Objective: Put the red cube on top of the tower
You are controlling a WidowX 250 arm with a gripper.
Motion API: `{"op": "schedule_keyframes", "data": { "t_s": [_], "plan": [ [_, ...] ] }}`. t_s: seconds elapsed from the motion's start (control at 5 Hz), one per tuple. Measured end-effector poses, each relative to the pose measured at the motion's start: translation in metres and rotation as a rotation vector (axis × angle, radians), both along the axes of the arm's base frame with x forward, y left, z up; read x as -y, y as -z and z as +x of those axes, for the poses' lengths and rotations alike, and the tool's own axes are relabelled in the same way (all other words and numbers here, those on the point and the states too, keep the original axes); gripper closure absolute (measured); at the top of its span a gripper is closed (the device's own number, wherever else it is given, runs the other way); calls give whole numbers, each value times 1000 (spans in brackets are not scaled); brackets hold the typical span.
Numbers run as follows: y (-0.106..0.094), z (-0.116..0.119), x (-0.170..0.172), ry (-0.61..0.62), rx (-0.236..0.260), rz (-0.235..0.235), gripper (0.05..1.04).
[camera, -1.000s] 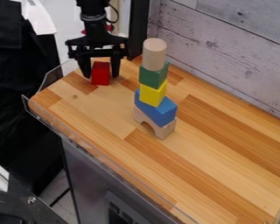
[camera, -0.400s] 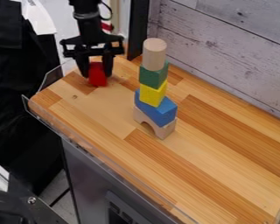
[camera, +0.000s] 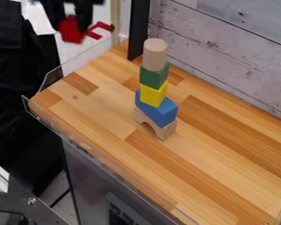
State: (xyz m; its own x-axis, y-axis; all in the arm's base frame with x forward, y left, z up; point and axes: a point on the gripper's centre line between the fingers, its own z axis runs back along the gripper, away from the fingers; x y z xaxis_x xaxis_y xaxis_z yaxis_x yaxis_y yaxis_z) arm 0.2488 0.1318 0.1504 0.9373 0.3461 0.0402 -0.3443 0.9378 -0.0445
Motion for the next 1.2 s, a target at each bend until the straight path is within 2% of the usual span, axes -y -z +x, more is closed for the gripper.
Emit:
{"op": "schedule_keyframes", "data": {
  "t_s": [0.2,0.4,0.6,0.8,1.0,1.2],
  "plan": [
    [-36,-17,17,158,10,4,533],
    [-47,-22,34,263,-4,-20,533],
    [-52,-17,54,356,6,-21,533],
    [-52,-6,72,431,46,-29,533],
    [-40,4,88,506,-1,-22,533],
    [-34,8,96,517,-25,-13,533]
  ]
}}
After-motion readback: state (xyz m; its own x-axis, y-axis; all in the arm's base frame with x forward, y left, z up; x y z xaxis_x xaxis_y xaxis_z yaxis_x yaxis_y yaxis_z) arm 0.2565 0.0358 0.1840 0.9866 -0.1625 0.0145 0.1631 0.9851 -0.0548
